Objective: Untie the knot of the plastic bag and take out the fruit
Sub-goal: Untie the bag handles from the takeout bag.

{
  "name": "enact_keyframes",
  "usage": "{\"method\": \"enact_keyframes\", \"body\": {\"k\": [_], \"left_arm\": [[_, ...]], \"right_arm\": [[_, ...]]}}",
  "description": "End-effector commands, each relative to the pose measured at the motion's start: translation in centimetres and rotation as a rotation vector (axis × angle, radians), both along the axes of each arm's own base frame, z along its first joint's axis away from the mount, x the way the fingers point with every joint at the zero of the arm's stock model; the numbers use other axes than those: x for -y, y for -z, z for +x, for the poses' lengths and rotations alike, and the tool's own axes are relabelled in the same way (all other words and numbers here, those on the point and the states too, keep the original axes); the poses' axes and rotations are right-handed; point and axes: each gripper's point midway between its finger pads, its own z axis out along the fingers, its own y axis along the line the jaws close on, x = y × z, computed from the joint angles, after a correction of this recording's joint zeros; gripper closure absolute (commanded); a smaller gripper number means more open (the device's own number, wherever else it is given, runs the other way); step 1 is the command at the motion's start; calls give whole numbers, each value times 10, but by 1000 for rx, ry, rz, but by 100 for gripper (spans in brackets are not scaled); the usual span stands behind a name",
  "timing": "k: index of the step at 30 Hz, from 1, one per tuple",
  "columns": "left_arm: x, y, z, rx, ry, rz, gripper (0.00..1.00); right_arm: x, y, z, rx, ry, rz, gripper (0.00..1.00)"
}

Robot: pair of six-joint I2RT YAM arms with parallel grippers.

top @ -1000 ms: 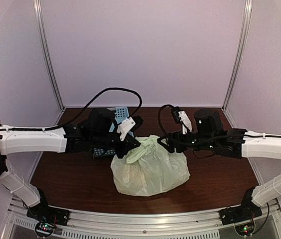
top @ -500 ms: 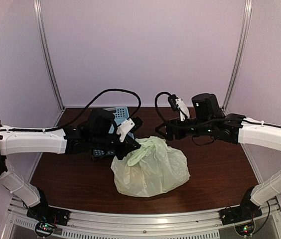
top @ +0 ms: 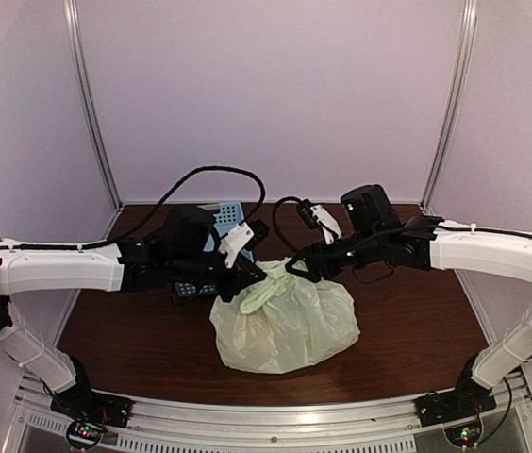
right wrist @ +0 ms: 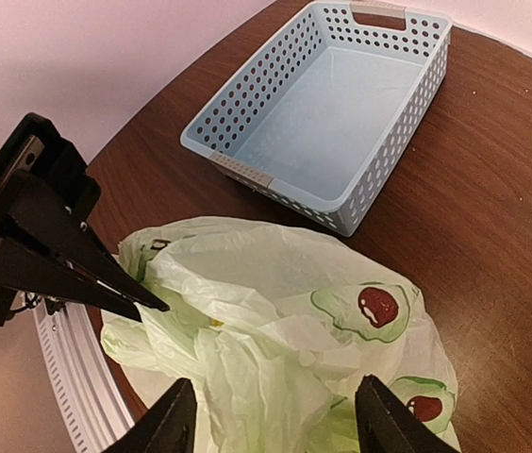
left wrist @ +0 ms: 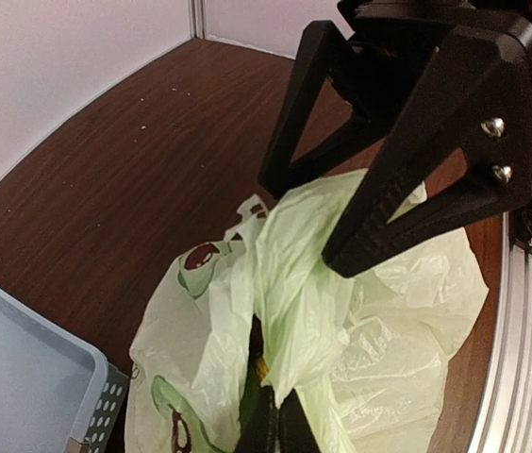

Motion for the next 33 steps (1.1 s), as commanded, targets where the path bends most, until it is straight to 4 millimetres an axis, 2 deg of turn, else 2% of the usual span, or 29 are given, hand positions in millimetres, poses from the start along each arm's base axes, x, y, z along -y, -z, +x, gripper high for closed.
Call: {"method": "enact_keyframes", "body": {"k": [1,9,19,26,33], "left_arm": [[3,-14,-2,15,8,-49,100],[4,-13,-2,14,11,-49,100],[0,-11,5,18,-36,-37,100],[-3,-10,6,17,-55,-41,100],[-10,-8,6,15,-86,-51,100]], "right_arm": [[-11,-8,-4,1,-40,22,47],[-14,-4,0,10,-26,9,53],[-1,-7,11,50,65,-13,87],[10,-12,18,72,136,-11,100],[18,-11,20,70,176,-6,100]]}}
